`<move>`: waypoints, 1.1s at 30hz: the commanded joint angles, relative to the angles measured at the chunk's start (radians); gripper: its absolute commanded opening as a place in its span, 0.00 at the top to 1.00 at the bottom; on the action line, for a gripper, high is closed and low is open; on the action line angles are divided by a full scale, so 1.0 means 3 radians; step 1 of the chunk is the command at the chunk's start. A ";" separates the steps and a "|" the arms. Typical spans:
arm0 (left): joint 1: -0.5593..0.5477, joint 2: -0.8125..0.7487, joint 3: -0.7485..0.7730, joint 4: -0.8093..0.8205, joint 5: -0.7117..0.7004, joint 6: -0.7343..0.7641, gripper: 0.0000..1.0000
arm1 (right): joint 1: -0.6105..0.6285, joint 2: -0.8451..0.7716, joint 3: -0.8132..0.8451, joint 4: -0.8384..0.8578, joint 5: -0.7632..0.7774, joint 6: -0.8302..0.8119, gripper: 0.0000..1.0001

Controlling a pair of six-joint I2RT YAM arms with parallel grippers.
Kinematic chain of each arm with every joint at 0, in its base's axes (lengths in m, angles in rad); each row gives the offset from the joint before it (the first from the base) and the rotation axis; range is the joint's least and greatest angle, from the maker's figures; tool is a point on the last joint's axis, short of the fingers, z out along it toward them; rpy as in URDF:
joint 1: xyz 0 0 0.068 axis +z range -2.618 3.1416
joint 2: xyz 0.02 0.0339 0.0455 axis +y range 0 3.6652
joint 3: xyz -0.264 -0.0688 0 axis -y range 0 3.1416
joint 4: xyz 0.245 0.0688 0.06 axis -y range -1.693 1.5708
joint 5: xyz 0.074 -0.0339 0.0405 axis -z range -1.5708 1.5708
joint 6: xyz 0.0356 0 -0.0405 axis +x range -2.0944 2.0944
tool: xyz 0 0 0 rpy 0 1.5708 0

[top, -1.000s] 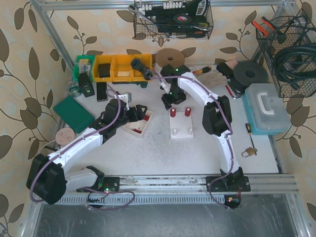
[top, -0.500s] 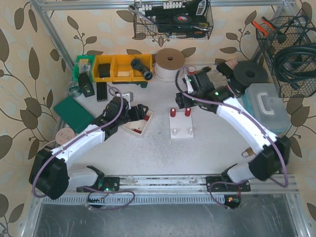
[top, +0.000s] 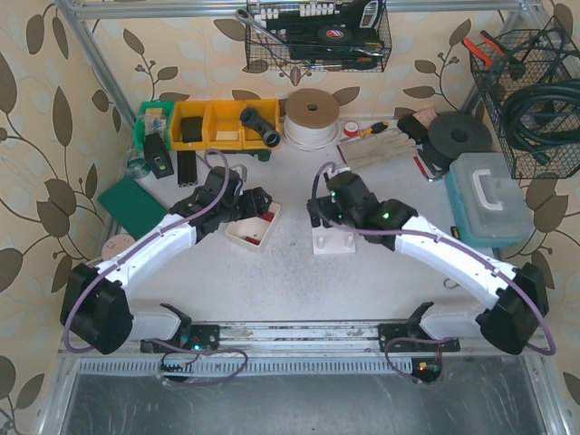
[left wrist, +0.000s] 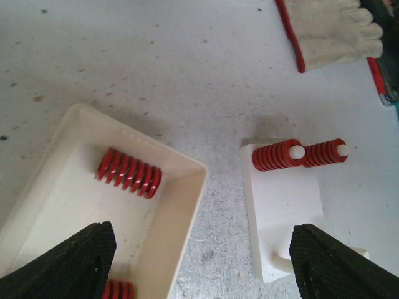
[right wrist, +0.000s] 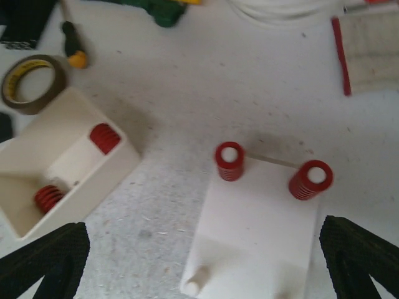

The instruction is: Install the large spring

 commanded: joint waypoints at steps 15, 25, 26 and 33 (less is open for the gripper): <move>0.0045 -0.0242 0.0318 -0.1296 -0.0304 -0.1551 0.22 | 0.0417 -0.0721 -0.0798 0.0425 0.1190 0.0574 0.01; 0.0005 -0.0224 0.0491 -0.1553 -0.0547 -0.1748 0.23 | 0.0419 -0.0515 -0.0745 0.0567 0.0768 0.0392 0.01; -0.0002 -0.0166 0.0526 -0.1565 -0.0548 -0.1730 0.23 | 0.0417 -0.0453 -0.0707 0.0551 0.0736 0.0378 0.01; -0.0118 -0.0021 0.0561 -0.1604 -0.0570 -0.1626 0.20 | 0.0423 -0.0341 -0.0760 0.0783 0.0409 0.0363 0.01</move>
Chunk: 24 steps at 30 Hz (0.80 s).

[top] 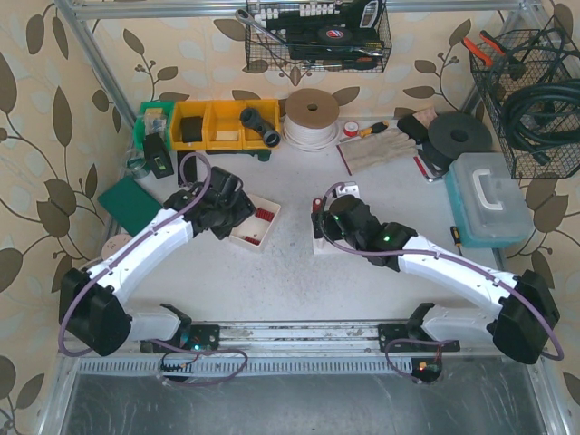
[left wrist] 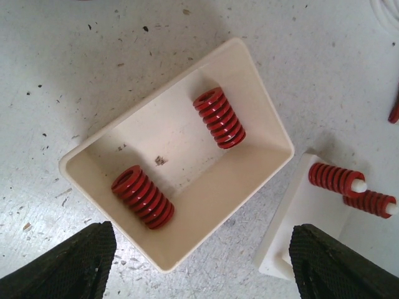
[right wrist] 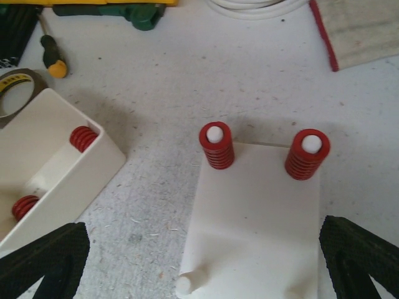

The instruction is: Install the large spring

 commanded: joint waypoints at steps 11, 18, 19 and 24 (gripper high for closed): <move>-0.0142 0.0073 0.0012 -0.0079 -0.0071 0.0101 0.14 | 0.0002 0.0049 -0.0025 0.0211 -0.0238 0.0169 0.01; -0.0142 0.0221 0.0219 -0.0295 -0.0190 0.0015 0.22 | 0.0002 -0.0013 -0.0109 0.0311 -0.0136 0.0199 0.01; -0.0145 0.0254 0.0275 -0.0346 -0.0242 0.0013 0.23 | 0.0002 -0.0015 -0.0119 0.0331 -0.0128 0.0199 0.01; -0.0142 0.0492 0.0407 -0.0349 -0.0295 -0.0105 0.30 | 0.0002 0.0009 -0.0088 0.0287 -0.0117 0.0181 0.01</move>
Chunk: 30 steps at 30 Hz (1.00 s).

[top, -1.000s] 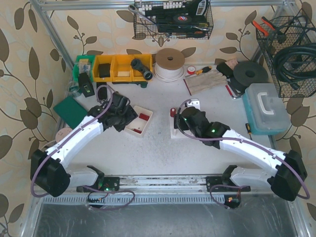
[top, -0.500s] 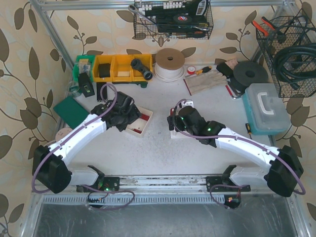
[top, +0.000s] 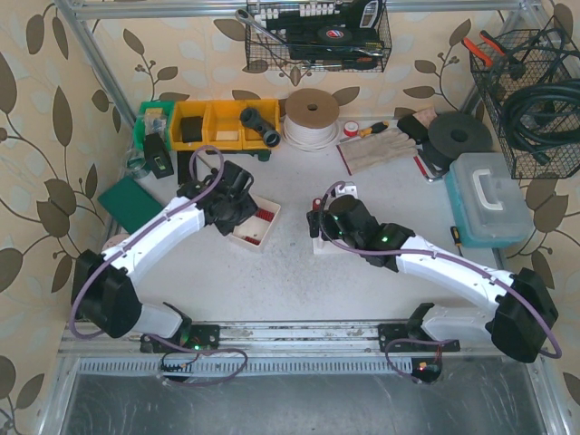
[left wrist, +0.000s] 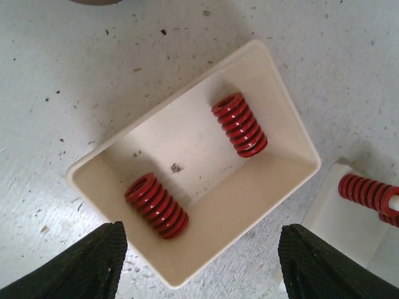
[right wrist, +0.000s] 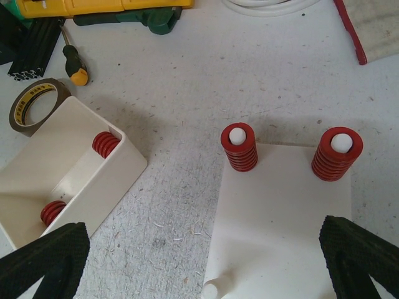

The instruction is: Install the large spring

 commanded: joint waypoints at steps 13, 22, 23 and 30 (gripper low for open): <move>-0.0164 0.0648 -0.0043 0.0683 0.0091 -0.0696 0.35 | -0.0003 -0.0049 -0.0066 0.0117 0.0076 -0.0016 0.01; -0.0170 0.0677 -0.0253 0.1010 -0.0096 -0.0914 0.42 | -0.0021 -0.0057 -0.0085 0.0176 0.0019 -0.0054 0.01; -0.0169 0.0722 -0.0249 0.1022 -0.0097 -0.0922 0.42 | -0.0023 -0.0062 -0.0091 0.0181 0.0014 -0.0050 0.01; -0.0145 0.0894 -0.0239 0.1208 -0.0134 -0.0967 0.43 | -0.0043 -0.0088 -0.0108 0.0182 0.0005 -0.0044 0.01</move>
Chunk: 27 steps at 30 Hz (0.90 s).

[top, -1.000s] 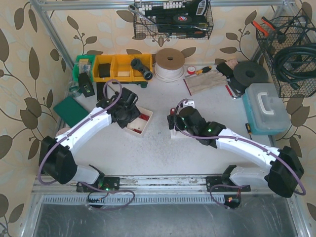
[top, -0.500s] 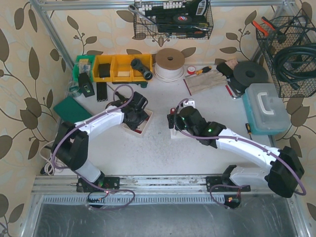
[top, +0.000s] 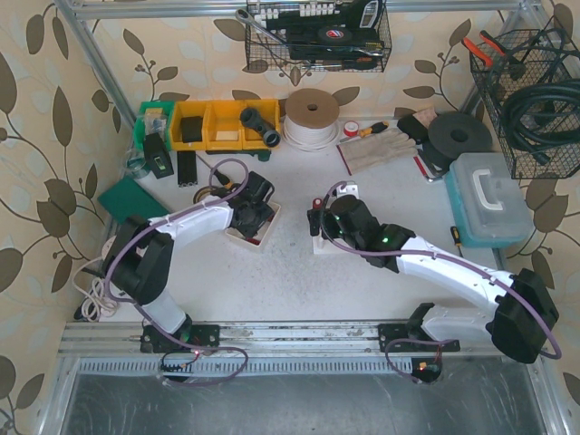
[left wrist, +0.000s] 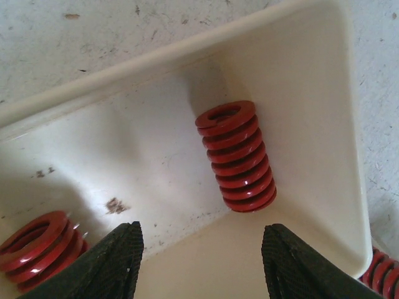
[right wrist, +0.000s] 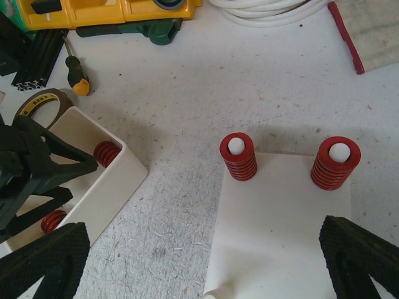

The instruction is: Install the large spring

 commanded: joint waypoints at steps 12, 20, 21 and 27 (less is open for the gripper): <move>0.0051 0.0238 0.0151 0.0088 -0.0163 -0.0107 0.50 | -0.0050 -0.0107 -0.0100 0.0109 -0.0046 -0.0016 0.01; 0.0080 0.0292 0.0229 0.0107 -0.0221 -0.0110 0.51 | -0.0076 -0.0113 -0.0113 0.0126 -0.0072 -0.0010 0.01; 0.0082 0.0312 0.0254 0.0080 -0.0216 -0.0110 0.51 | -0.0078 -0.0113 -0.0118 0.0126 -0.0074 -0.0010 0.01; 0.0087 0.0398 0.0334 -0.0006 -0.0258 -0.0139 0.51 | -0.0098 -0.0117 -0.0128 0.0146 -0.0092 -0.0010 0.01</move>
